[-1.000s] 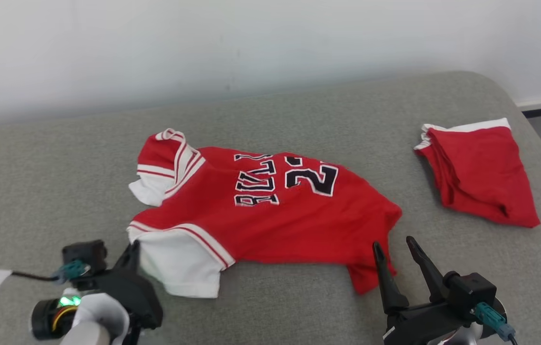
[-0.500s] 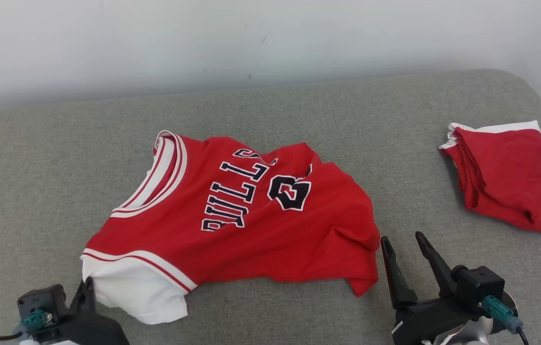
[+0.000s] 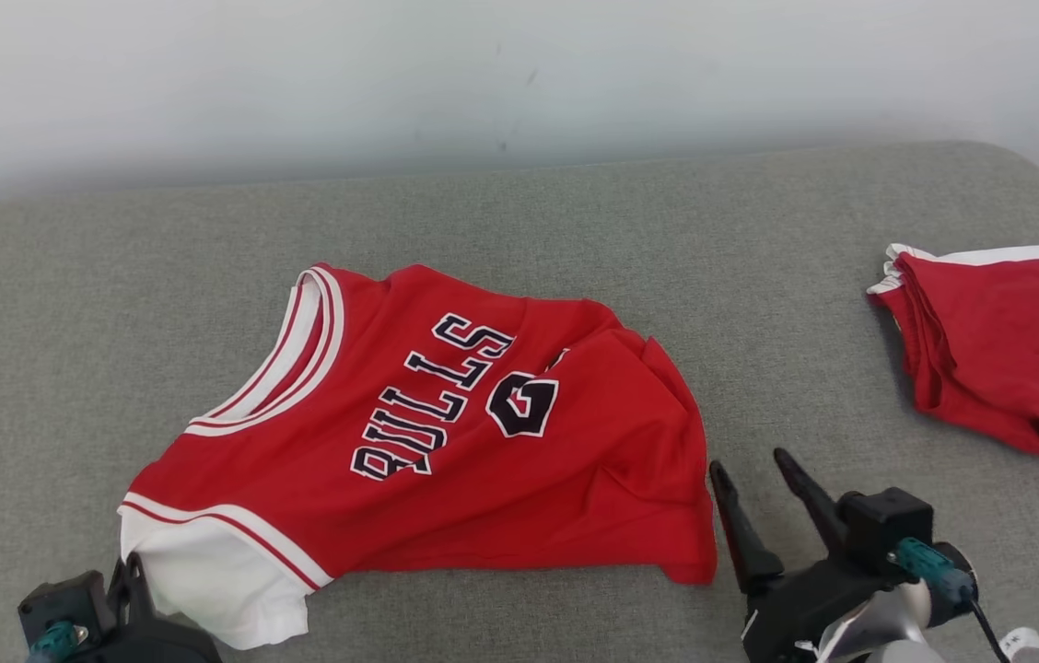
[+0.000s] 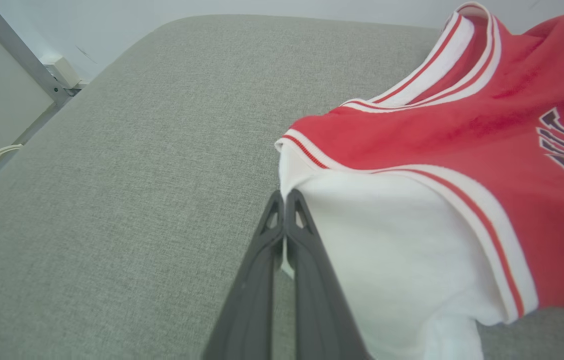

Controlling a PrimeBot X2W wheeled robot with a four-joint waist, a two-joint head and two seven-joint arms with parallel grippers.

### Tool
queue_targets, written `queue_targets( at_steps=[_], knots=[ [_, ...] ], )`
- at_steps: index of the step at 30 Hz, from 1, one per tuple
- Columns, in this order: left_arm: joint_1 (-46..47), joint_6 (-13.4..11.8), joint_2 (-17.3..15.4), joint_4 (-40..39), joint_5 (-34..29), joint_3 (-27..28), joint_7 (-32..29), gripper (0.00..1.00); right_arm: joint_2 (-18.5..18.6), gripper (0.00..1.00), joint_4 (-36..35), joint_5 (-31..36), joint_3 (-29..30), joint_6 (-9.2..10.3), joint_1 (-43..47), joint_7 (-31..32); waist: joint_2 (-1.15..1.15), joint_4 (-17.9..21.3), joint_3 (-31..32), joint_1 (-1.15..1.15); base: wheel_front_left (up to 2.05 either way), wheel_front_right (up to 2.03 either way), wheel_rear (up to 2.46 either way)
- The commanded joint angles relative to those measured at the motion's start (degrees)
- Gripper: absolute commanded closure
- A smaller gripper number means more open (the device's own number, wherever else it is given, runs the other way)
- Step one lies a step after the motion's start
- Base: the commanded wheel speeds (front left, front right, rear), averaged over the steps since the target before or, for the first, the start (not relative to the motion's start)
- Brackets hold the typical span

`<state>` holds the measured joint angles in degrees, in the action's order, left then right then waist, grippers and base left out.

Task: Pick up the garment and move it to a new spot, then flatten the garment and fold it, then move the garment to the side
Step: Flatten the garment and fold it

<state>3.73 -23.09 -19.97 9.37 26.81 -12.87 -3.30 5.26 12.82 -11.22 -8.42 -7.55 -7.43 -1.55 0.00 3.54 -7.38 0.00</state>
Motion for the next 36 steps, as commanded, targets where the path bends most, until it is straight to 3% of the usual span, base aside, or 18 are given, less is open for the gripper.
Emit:
queue_targets(
  at_steps=[1, 11, 12, 13, 14, 15, 31, 32, 33, 34, 35, 36],
  knots=[
    [0.36, 0.08, 0.18, 0.43, 0.1, 0.12, 0.38, 1.0, 0.28, 0.0, 0.74, -0.59, -0.47, 0.14, -0.73, 0.95, 0.0, -0.19, -0.04, 0.0, 0.0, 0.0, 0.0],
    [1.3, 1.73, 1.19, 2.13, 1.09, -1.1, 0.82, 1.0, 0.5, 0.0, 6.94, -3.74, -1.86, 0.14, -6.49, 10.55, 0.0, -2.17, -0.34, 0.0, 0.0, 0.0, 0.0],
    [1.6, 1.86, 1.28, 2.13, 1.13, -1.29, 0.78, 1.0, 0.58, 0.57, 7.63, -4.11, -1.89, 0.14, -7.25, 11.24, 0.0, -2.4, -0.49, 0.0, 0.0, 0.0, 0.0],
    [1.98, 2.01, 1.34, 2.12, 1.13, -1.51, 0.73, 1.0, 0.61, 0.8, 8.31, -4.61, -1.82, 0.14, -7.83, 12.03, 0.0, -2.65, -0.66, 0.0, 0.0, 0.0, 0.0],
    [2.39, 2.3, 1.42, 2.13, 1.15, -1.72, 0.71, 1.0, 0.75, 0.95, 8.81, -4.78, -2.16, 0.14, -8.43, 12.37, 0.0, -2.87, -0.78, 0.0, 0.0, 0.0, 0.0],
    [2.64, 2.36, 1.53, 2.12, 1.15, -1.93, 0.69, 1.0, 0.83, 1.0, 9.17, -5.02, -2.11, 0.14, -9.35, 12.13, 0.0, -3.07, -0.92, 0.0, 0.0, 0.0, 0.0],
    [6.08, 3.42, 2.4, 1.83, 0.6, -3.72, 1.7, 1.0, 3.71, 1.0, 18.7, -0.53, 1.97, 0.14, -25.07, 7.8, 0.0, -5.01, -2.87, 0.0, 0.0, 0.0, 0.0],
    [6.35, 3.56, 2.52, 1.94, 0.55, -3.92, 1.78, 1.0, 3.82, 0.91, 19.87, -0.27, 2.14, 0.14, -26.29, 6.5, 0.0, -5.21, -2.95, 0.0, 0.0, 0.0, 0.0],
    [6.62, 3.7, 2.79, 2.11, 0.74, -4.03, 1.8, 1.0, 3.78, 0.15, 21.69, -0.37, 2.12, 0.14, -26.99, 6.28, 0.0, -5.46, -2.97, 0.0, 0.0, 0.0, 0.0],
    [6.89, 3.8, 2.96, 2.23, 0.91, -4.25, 1.88, 0.91, 3.97, 0.0, 23.43, 0.21, 1.91, 0.14, -27.51, 6.24, 0.0, -5.78, -2.93, 0.0, 0.0, 0.0, 0.0],
    [7.11, 3.96, 3.2, 2.3, 0.93, -4.42, 2.11, 0.5, 3.85, 0.0, 24.82, 0.07, 1.72, 0.14, -28.17, 6.14, 0.0, -6.15, -2.79, 0.0, 0.0, 0.0, 0.0],
    [7.02, 4.08, 3.31, 2.3, 1.14, -4.33, 2.45, 0.0, 3.59, 0.0, 25.62, -0.48, 1.51, 0.14, -28.89, 5.75, 0.0, -6.39, -2.61, 0.0, 0.0, 0.0, 0.0]
  ],
)
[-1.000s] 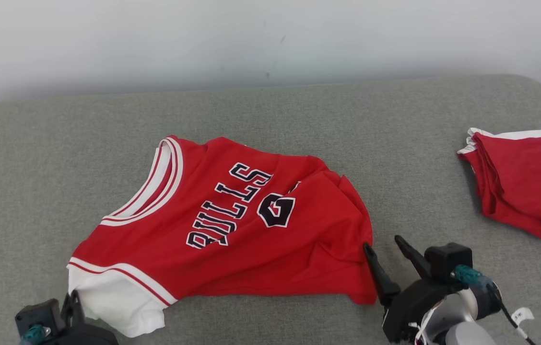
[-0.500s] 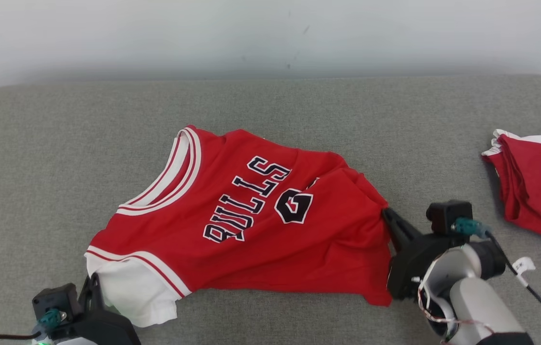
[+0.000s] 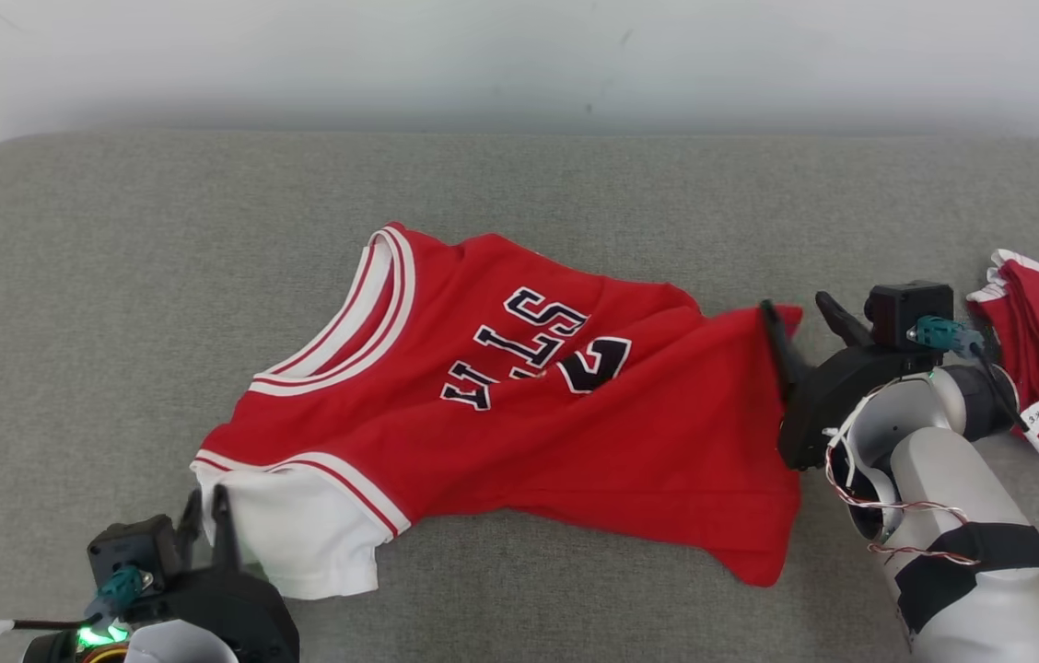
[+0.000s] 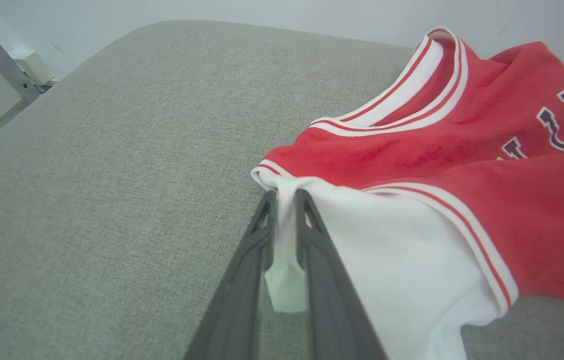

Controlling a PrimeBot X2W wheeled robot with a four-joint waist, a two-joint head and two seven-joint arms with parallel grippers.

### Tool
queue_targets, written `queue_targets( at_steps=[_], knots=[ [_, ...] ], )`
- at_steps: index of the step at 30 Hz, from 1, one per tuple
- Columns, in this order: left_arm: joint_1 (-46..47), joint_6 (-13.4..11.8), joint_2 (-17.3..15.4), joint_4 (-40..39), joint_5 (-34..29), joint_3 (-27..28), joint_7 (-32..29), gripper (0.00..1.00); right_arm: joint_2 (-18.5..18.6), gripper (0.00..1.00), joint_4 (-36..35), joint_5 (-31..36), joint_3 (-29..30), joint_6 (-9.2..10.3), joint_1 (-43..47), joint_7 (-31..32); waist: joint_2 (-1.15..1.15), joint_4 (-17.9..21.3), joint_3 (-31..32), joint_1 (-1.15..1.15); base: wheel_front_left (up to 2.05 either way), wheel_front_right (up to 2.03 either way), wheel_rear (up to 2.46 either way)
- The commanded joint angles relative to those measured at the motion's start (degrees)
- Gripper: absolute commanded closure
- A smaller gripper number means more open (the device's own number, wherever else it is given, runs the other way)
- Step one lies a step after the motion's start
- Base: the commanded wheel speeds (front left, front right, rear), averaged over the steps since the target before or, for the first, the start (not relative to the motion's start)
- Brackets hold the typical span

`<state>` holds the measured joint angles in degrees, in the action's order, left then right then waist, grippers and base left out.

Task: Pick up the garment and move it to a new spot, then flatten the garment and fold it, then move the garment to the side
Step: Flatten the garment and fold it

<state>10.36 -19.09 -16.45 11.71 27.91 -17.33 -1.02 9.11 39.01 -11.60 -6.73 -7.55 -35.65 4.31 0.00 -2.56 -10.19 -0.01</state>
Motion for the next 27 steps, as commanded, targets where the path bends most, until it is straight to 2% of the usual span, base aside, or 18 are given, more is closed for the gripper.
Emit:
queue_targets(
  at_steps=[1, 7, 13, 19, 23, 27],
  knots=[
    [-0.03, 0.19, -0.18, 0.11, 0.31, 0.2, 0.22, 0.0, -0.17, 0.0, 0.2, -0.35, -0.2, 0.14, -0.95, -0.42, 0.0, -0.52, 0.41, 0.01, 0.0, 0.0, 0.0],
    [-3.77, -0.71, -0.99, -0.76, 1.77, 1.56, 0.56, 0.0, 1.03, 0.0, 1.59, -2.13, 3.74, 0.14, 2.77, -0.46, 0.0, -1.4, 2.44, 0.01, 0.0, 0.0, 0.0],
    [-8.58, -2.42, -1.57, -2.62, 3.15, 3.55, 0.28, 0.0, 0.45, 0.0, -5.75, -0.68, 12.04, 0.14, 10.65, 0.2, 0.0, -1.32, 4.29, 0.01, 0.0, 0.0, 0.0],
    [-9.46, 2.16, -2.08, -2.23, 5.91, 2.93, -0.2, 0.0, -2.89, 0.0, -18.45, 1.18, 16.09, 0.14, 19.79, 3.11, 0.0, 0.04, 4.83, 0.01, 0.0, 0.0, 0.0],
    [-8.33, 3.52, -3.08, 0.47, 5.56, 1.44, -1.93, 0.0, -4.87, 0.0, -25.13, 1.27, 16.07, 0.14, 25.04, 6.2, 0.0, 1.75, 4.97, 0.01, 0.0, 0.0, 0.0],
    [-7.58, 4.97, -3.35, 1.99, 5.64, 0.69, -1.9, 0.0, -5.65, 0.0, -28.13, 0.93, 15.64, 0.14, 27.28, 7.64, 0.0, 2.75, 4.93, 0.01, 0.0, 0.0, 0.0]
  ],
)
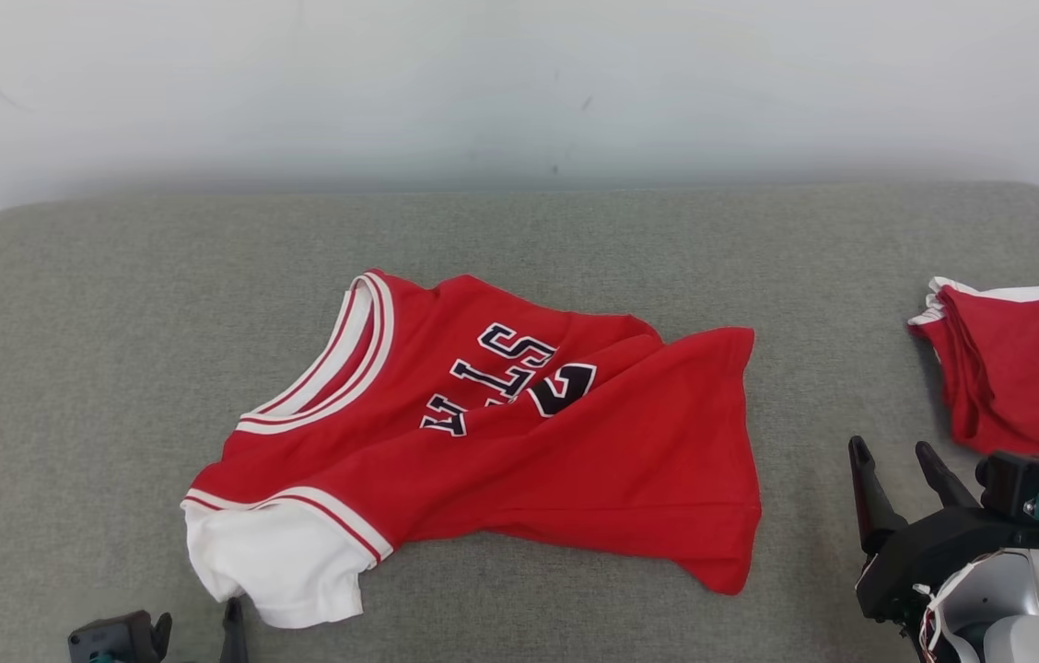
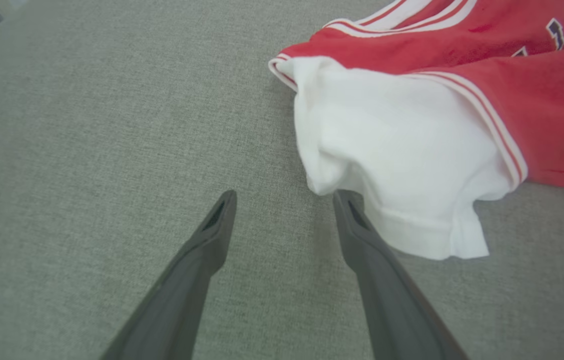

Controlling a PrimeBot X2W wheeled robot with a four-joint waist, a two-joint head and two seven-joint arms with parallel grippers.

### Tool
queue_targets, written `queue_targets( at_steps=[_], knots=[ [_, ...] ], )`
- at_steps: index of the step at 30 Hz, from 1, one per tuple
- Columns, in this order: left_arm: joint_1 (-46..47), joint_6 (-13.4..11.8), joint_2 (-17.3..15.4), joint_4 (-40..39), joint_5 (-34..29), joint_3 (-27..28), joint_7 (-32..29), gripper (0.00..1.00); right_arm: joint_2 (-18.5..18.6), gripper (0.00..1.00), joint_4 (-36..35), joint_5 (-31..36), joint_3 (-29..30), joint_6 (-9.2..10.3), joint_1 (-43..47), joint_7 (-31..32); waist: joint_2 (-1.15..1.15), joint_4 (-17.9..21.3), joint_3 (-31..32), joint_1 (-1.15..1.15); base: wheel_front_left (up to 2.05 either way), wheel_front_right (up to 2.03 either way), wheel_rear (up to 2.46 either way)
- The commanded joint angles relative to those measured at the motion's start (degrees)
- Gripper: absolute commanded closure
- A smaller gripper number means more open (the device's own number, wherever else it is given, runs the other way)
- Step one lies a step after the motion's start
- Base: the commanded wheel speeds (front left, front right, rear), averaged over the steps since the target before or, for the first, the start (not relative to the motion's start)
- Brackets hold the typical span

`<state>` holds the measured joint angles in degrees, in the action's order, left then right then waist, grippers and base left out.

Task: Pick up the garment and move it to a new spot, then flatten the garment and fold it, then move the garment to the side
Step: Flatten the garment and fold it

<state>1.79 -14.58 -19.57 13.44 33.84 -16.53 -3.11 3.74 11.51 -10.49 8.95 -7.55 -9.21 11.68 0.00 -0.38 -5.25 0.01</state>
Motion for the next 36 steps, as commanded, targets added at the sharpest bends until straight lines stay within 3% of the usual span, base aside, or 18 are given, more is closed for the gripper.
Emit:
queue_targets(
  at_steps=[1, 8, 9, 10, 12, 15, 16, 17, 18, 19, 26, 36],
  knots=[
    [1.07, 0.54, -0.22, 0.71, -0.24, -0.21, 0.36, 0.0, -0.4, 0.0, -1.14, -0.28, -0.17, 0.14, 1.14, 0.48, 0.0, 0.74, -0.07, -0.01, 0.0, 0.0, 0.0],
    [2.68, 1.8, -0.17, 3.96, -0.43, -0.9, 1.05, 0.0, -0.74, 0.0, -3.28, -0.41, -0.96, 0.14, 2.2, 1.71, 0.0, 1.5, -0.28, -0.01, 0.0, 0.0, 0.0],
    [2.97, 1.84, -0.12, 4.4, -0.49, -0.91, 1.24, 0.07, -0.78, 0.0, -3.55, -0.46, -1.18, 0.14, 2.26, 1.74, 0.0, 1.62, -0.32, -0.01, 0.0, 0.0, 0.0],
    [3.29, 1.91, -0.04, 4.79, -0.54, -0.83, 1.62, 0.2, -0.82, 0.0, -3.77, -0.5, -1.33, 0.14, 2.28, 1.81, 0.0, 1.72, -0.34, -0.01, 0.0, 0.0, 0.0],
    [3.52, 2.08, 0.14, 5.64, -0.54, -0.92, 2.14, 0.18, -0.82, 0.0, -4.06, -0.51, -1.42, 0.14, 2.34, 1.92, 0.0, 1.86, -0.37, -0.01, 0.0, 0.0, 0.0],
    [4.29, 2.65, 0.29, 6.7, -0.24, -1.11, 2.66, 0.51, -0.87, 0.0, -4.33, -0.39, -1.66, 0.14, 2.49, 2.21, 0.0, 1.95, -0.39, -0.01, 0.0, 0.0, 0.0],
    [4.49, 2.88, 0.29, 7.06, -0.2, -1.18, 2.7, 0.57, -0.87, 0.0, -4.37, -0.59, -1.77, 0.14, 2.43, 2.23, 0.0, 1.96, -0.41, -0.01, 0.0, 0.0, 0.0],
    [4.61, 2.91, 0.34, 7.31, -0.13, -1.27, 2.79, 0.7, -0.87, 0.0, -4.47, -0.65, -1.84, 0.14, 2.47, 2.22, 0.0, 1.96, -0.45, -0.01, 0.0, 0.0, 0.0],
    [4.6, 3.16, 0.36, 7.52, -0.09, -1.32, 2.96, 0.92, -0.88, 0.0, -4.47, -0.8, -1.92, 0.14, 2.57, 2.28, 0.0, 1.94, -0.5, -0.01, 0.0, 0.0, 0.0],
    [4.7, 3.35, 0.38, 7.81, -0.06, -1.42, 3.0, 1.0, -0.88, 0.0, -4.44, -0.96, -2.01, 0.14, 2.6, 2.39, 0.0, 1.89, -0.62, -0.01, 0.0, 0.0, 0.0],
    [5.99, 3.93, 0.53, 8.23, -0.03, -1.68, 4.29, 1.0, -0.88, 0.0, -1.67, -0.35, -3.3, 0.14, -0.27, 4.77, 0.0, 1.32, -2.2, -0.01, 0.0, 0.0, 0.0],
    [6.61, 4.4, 0.89, 8.26, 0.08, -2.49, 4.91, 1.0, -0.83, 0.0, 5.31, -4.95, -7.54, 0.14, -3.41, 16.18, 0.0, -1.89, -3.58, -0.01, 0.0, 0.0, 0.0]
  ],
)
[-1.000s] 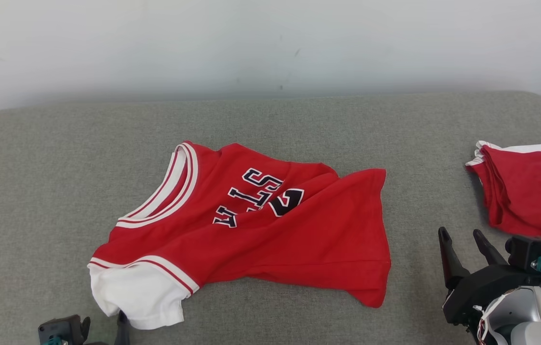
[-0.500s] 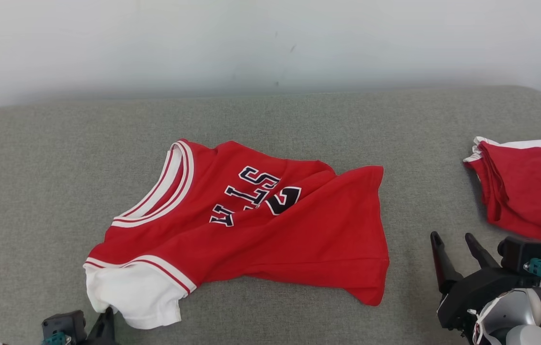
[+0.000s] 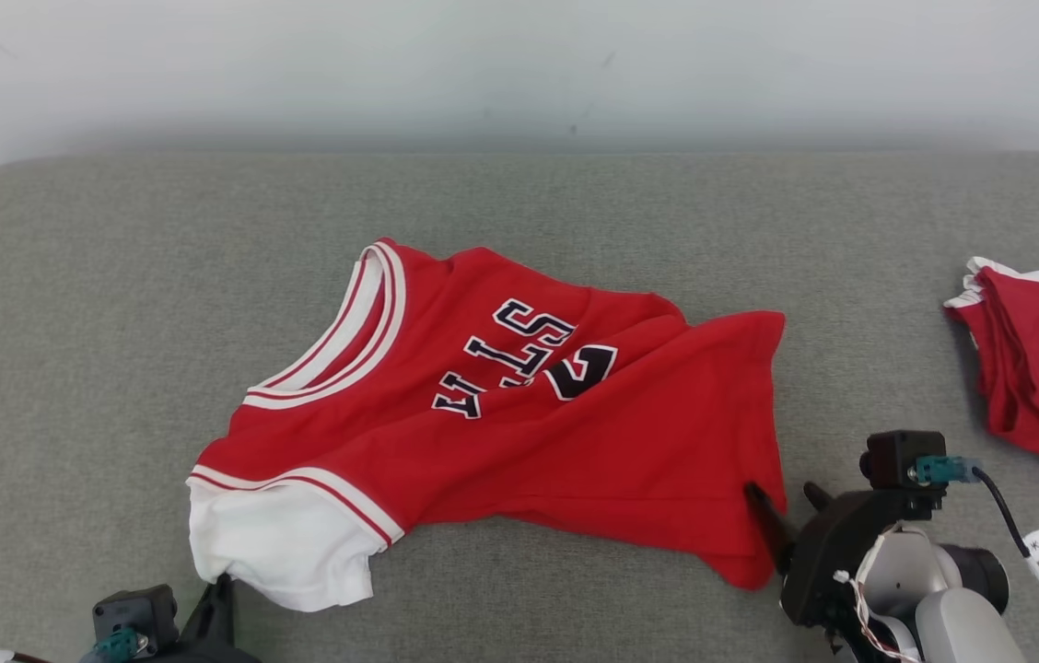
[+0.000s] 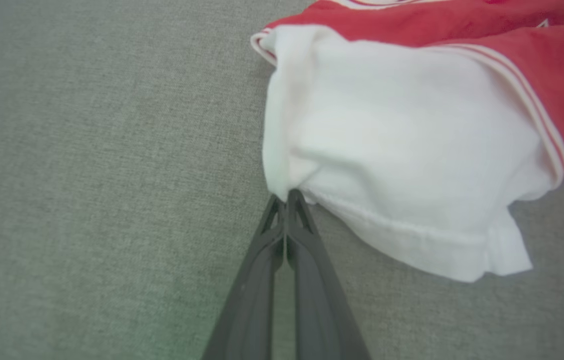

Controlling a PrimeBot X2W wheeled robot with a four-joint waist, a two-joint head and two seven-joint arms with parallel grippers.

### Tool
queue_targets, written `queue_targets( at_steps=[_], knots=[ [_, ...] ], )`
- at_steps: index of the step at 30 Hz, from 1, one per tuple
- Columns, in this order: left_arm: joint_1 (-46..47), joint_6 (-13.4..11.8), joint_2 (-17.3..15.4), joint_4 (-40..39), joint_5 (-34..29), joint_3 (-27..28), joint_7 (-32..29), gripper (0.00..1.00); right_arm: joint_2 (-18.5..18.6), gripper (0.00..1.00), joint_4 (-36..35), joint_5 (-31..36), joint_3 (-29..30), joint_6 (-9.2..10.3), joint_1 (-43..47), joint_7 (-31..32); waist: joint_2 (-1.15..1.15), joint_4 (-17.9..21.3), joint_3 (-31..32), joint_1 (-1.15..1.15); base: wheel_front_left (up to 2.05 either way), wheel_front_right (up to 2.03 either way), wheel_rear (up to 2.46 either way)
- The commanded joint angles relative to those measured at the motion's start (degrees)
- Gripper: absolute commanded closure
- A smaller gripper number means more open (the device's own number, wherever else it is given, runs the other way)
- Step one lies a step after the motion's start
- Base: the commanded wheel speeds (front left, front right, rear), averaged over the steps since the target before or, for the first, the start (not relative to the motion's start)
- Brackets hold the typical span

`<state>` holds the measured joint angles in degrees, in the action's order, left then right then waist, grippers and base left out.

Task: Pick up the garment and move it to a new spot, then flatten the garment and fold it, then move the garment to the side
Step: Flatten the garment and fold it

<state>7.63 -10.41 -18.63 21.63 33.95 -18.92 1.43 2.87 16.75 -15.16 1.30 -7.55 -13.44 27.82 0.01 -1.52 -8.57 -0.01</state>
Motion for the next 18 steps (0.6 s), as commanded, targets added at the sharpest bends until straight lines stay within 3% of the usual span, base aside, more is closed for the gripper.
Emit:
queue_targets(
  at_steps=[1, 7, 8, 9, 14, 15, 16, 17, 18],
  knots=[
    [0.85, 0.14, -0.04, 0.07, -0.03, -0.19, 0.34, 1.0, 0.03, 0.0, 0.14, -0.71, 0.58, 0.14, 1.07, 0.49, -0.01, -1.02, -0.33, 0.01, 0.0, 0.0, 0.0],
    [0.84, 0.24, -0.27, 0.09, 0.24, -0.34, 0.38, 1.0, 0.03, 0.0, 0.88, -0.49, 0.76, 0.14, 1.38, 1.53, -0.01, -1.61, -0.63, 0.01, 0.0, 0.0, 0.0],
    [0.85, 0.23, -0.31, 0.16, 0.26, -0.37, 0.38, 1.0, 0.01, 0.37, 1.1, -0.58, 0.76, 0.14, 1.32, 1.52, -0.01, -1.65, -0.63, 0.01, 0.0, 0.0, 0.0],
    [0.91, 0.22, -0.37, 0.2, 0.27, -0.38, 0.39, 1.0, 0.01, 0.51, 1.33, -0.63, 0.79, 0.14, 1.32, 1.61, -0.01, -1.68, -0.62, 0.01, 0.0, 0.0, 0.0],
    [1.05, 0.25, -0.47, 0.19, 0.35, -0.49, 0.34, 1.0, -0.03, 0.52, 1.23, -1.59, 0.46, 0.14, 2.09, 3.01, -0.01, -1.65, -0.44, 0.01, 0.0, 0.0, 0.0],
    [1.07, 0.25, -0.47, 0.12, 0.41, -0.5, 0.34, 1.0, -0.01, 0.71, 0.83, -1.63, 0.45, 0.14, 2.36, 3.08, -0.01, -1.61, -0.4, 0.01, 0.0, 0.0, 0.0],
    [1.06, 0.25, -0.47, 0.03, 0.52, -0.48, 0.38, 1.0, -0.01, 0.78, 0.38, -1.51, 0.45, 0.14, 2.53, 3.06, -0.01, -1.53, -0.33, 0.01, 0.0, 0.0, 0.0],
    [1.04, 0.22, -0.48, -0.09, 0.6, -0.42, 0.48, 1.0, -0.01, 0.95, -0.07, -1.43, 0.44, 0.14, 2.56, 3.06, -0.01, -1.44, -0.26, 0.01, 0.0, 0.0, 0.0],
    [1.03, 0.21, -0.51, -0.27, 0.72, -0.32, 0.62, 1.0, 0.02, 1.0, -0.9, -1.36, 0.47, 0.14, 2.59, 2.62, -0.01, -1.31, -0.21, 0.01, 0.0, 0.0, 0.0]
  ],
)
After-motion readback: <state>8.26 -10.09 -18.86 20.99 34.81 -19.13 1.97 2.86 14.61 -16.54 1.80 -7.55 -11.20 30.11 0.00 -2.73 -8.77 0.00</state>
